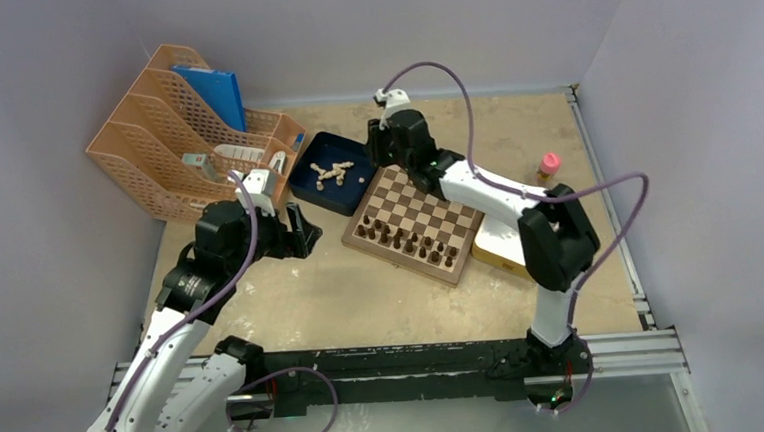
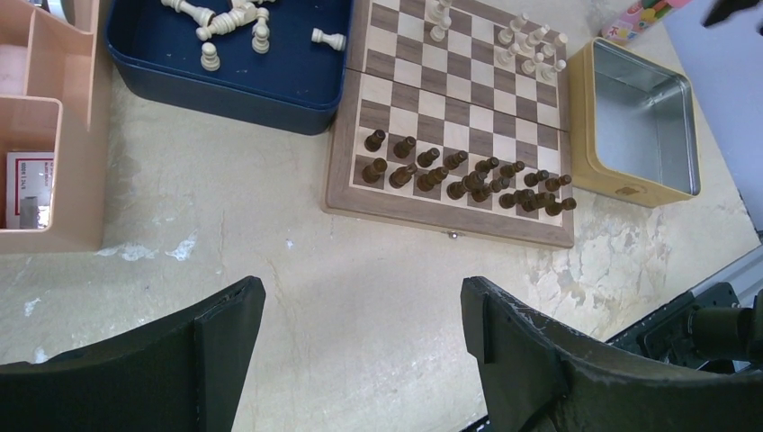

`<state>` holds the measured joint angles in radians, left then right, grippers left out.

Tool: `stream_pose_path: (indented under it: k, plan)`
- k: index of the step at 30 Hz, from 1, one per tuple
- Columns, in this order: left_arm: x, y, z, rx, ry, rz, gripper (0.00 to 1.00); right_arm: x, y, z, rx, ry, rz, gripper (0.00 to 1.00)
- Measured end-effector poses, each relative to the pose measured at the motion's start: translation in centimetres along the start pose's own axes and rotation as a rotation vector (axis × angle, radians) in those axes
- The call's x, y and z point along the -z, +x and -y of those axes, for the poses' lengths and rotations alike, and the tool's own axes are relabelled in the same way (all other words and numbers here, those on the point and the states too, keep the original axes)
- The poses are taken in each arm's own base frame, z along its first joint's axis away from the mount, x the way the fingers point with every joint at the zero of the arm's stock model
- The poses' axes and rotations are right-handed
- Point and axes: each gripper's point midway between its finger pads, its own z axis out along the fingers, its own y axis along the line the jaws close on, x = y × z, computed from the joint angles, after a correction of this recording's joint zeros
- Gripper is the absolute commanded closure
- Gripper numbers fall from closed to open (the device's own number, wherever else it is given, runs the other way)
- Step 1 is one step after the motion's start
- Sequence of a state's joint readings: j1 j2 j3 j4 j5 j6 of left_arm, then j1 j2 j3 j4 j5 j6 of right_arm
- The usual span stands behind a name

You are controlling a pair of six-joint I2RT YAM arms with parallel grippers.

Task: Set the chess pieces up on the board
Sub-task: Pick up the chess piece from the storage box.

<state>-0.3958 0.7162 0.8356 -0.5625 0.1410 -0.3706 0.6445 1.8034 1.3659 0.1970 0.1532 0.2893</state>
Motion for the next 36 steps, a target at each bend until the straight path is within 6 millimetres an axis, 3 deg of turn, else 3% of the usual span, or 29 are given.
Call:
stream_pose_path:
  k: [5,13,16,23,27,36]
  plan:
    - [-0.1,0.1,0.0,0.001,-0.001,-0.004,0.20,-4.7,0.0,-2.2,0.054,-0.040,-0.016,0.64]
    - [0.0,0.0,0.0,0.000,0.000,-0.002,0.20,-9.5,1.7,-5.6,0.166,-0.081,-0.060,0.64]
    - [0.0,0.0,0.0,0.000,0.001,-0.001,0.20,-11.0,2.6,-5.9,0.189,-0.080,-0.078,0.63]
    - [0.6,-0.4,0.2,-0.004,0.009,0.024,0.20,-13.2,5.9,-4.0,0.155,0.012,-0.160,0.63]
    - [0.6,-0.4,0.2,-0.004,0.009,0.025,0.20,-13.4,7.2,-3.4,0.083,0.055,-0.189,0.62]
    - [0.5,-0.3,0.2,-0.003,0.007,0.022,0.20,-14.2,6.1,-4.0,-0.065,0.072,-0.126,0.56]
